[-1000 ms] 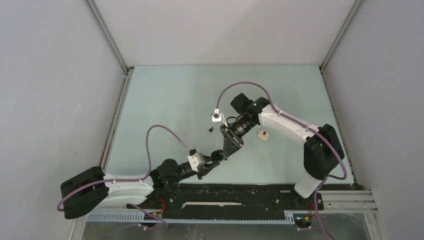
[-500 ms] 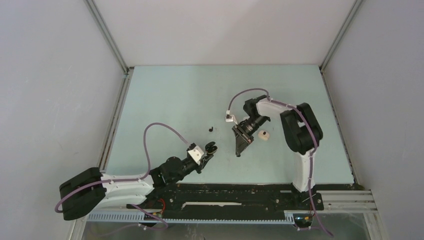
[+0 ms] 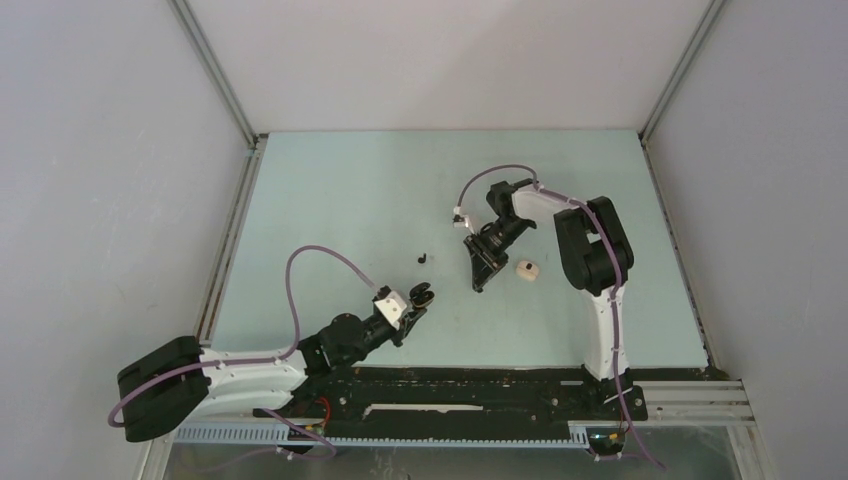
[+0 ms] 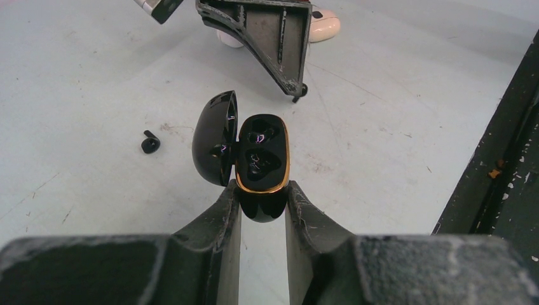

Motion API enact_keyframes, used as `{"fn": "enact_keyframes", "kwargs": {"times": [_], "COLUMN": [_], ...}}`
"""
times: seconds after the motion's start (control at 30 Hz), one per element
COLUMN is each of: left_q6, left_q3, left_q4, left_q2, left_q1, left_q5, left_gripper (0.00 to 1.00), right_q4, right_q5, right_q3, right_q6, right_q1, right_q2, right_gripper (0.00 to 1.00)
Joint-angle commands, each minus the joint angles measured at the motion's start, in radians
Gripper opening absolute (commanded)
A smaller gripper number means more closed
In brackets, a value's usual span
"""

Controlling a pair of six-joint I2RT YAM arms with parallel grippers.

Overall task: Insert the wireless bluetooth earbuds into the charging case
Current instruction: Rotate the right earbud at the center of the board.

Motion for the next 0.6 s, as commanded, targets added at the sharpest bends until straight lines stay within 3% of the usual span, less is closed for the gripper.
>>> {"fn": "enact_keyframes", "kwargs": {"times": [0.0,0.37,0.57], "left_q6": [0.014,0.008,0.006], "left_q3": [0.012,0.015,0.003], "left_q4": [0.038,0.044,0.044], "left_q2": [0.003,0.01,-0.018], "left_q1": [0.005,0.005,0.005], "left_q5": [0.007,0.034,0.016], "left_gripper": [0.0,0.0,0.0], "right_q4": [0.077,0.187,0.255], "right_q5": [0.075,0.174,0.272], "right_q3": [0.036,-0.01,-0.168], "right_q6": [0.053,0.103,0.041], "right_q1": [-0.007,-0.02,0.012], "right_q2": [-0.014,-0.137,-0.328], "right_gripper": [0.27,0.33,0.32]}}
